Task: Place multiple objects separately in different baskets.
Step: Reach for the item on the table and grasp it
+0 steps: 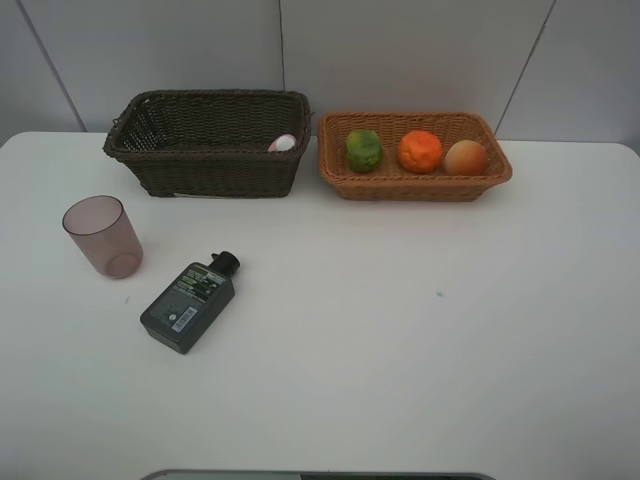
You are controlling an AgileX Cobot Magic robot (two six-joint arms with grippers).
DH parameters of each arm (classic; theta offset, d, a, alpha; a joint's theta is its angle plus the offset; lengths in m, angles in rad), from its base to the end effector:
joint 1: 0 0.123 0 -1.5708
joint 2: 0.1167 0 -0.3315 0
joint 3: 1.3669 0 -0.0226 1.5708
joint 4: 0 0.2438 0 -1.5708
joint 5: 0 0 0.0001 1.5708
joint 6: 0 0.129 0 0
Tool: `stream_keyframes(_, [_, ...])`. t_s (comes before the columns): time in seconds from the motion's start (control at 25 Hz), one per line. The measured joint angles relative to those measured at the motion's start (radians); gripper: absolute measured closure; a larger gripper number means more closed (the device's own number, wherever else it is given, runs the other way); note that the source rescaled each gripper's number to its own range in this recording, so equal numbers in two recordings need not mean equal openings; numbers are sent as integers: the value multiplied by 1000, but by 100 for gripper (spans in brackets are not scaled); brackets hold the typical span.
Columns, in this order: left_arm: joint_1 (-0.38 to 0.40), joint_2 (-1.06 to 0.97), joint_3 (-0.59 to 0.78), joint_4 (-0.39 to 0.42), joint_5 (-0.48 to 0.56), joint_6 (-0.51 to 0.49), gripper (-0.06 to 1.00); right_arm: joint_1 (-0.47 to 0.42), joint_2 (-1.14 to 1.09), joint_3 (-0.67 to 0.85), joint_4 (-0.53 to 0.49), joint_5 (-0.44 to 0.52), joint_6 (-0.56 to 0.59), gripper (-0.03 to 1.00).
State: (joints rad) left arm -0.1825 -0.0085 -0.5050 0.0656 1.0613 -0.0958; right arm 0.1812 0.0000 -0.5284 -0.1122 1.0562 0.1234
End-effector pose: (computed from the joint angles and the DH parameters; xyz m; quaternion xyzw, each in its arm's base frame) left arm -0.0241 0.0120 0.2580 0.0353 0.8487 -0.0406 0.5262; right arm -0.0243 -0.0172 0.2663 -0.0215 0.8429 0.0258 0.5370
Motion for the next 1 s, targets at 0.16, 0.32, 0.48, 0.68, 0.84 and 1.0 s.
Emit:
stream_keyframes(0.16, [0, 0, 0, 0, 0, 0, -1, -8, -1, 5, 1, 1, 0, 7])
stream_keyframes(0.32, [0, 0, 0, 0, 0, 0, -1, -99, -4, 5, 10, 1, -7, 7])
stream_keyframes(0.48, [0, 0, 0, 0, 0, 0, -1, -208, -6, 5, 38, 1, -28, 7])
stream_keyframes(0.68, [0, 0, 0, 0, 0, 1, -1, -221, -6, 5, 46, 1, -30, 7])
stream_keyframes(0.84, [0, 0, 0, 0, 0, 1, -1, -221, -7, 5, 49, 1, -30, 7])
stream_keyframes(1.0, [0, 0, 0, 0, 0, 1, -1, -221, -7, 5, 49, 1, -30, 7])
